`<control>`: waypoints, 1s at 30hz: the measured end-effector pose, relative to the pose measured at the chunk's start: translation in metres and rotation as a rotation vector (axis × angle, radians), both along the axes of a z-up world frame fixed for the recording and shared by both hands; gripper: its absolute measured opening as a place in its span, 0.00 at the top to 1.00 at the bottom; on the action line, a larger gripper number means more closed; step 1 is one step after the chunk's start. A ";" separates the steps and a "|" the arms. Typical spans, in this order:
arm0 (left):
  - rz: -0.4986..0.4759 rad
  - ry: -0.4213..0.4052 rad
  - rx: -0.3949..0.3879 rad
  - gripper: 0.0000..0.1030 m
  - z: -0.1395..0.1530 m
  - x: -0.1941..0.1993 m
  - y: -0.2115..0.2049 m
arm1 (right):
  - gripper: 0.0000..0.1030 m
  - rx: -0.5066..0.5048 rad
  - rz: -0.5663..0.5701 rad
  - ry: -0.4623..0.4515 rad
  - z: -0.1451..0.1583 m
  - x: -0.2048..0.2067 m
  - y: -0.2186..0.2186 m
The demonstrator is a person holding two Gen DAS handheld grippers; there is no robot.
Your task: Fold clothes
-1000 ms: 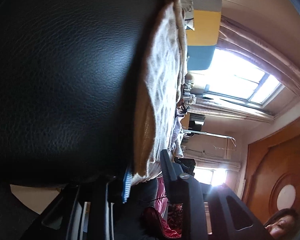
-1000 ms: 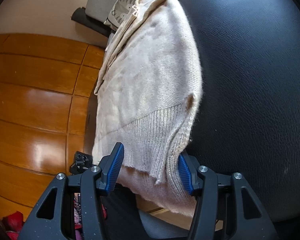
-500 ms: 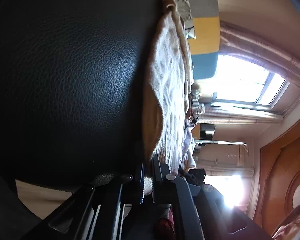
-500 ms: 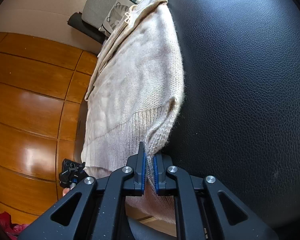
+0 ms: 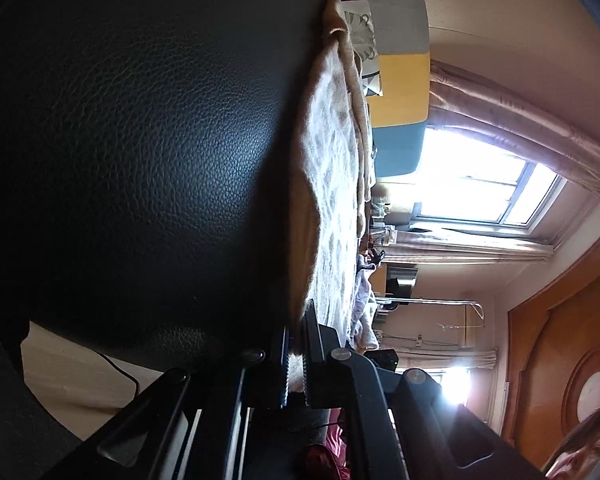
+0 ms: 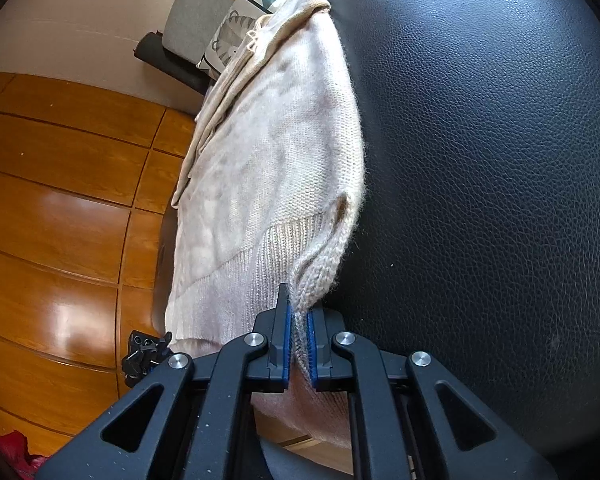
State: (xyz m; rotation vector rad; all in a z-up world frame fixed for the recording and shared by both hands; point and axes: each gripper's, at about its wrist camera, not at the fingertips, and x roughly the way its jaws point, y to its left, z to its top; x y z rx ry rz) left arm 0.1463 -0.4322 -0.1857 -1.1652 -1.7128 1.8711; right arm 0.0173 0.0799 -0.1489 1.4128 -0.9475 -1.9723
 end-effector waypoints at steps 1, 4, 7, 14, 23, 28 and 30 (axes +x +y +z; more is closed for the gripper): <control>0.000 -0.002 -0.017 0.96 0.000 0.000 0.000 | 0.94 0.002 -0.002 0.000 0.000 0.000 0.000; -0.021 0.012 -0.081 0.96 0.011 -0.007 0.005 | 0.94 0.002 -0.008 -0.012 0.001 0.001 -0.002; -0.047 0.044 -0.121 0.96 0.024 -0.008 0.008 | 0.94 -0.001 0.003 -0.019 0.003 0.004 -0.003; -0.071 0.137 -0.162 0.96 0.054 0.004 0.001 | 0.94 -0.072 0.015 -0.022 0.009 0.018 0.001; -0.095 0.234 -0.128 0.96 0.088 0.016 0.004 | 0.94 -0.126 0.124 0.060 0.044 0.029 -0.005; -0.103 0.291 -0.115 0.96 0.109 0.037 0.001 | 0.94 -0.137 0.163 0.073 0.057 0.043 -0.002; -0.094 0.304 -0.100 0.96 0.113 0.051 -0.003 | 0.94 -0.153 0.169 0.075 0.062 0.052 0.001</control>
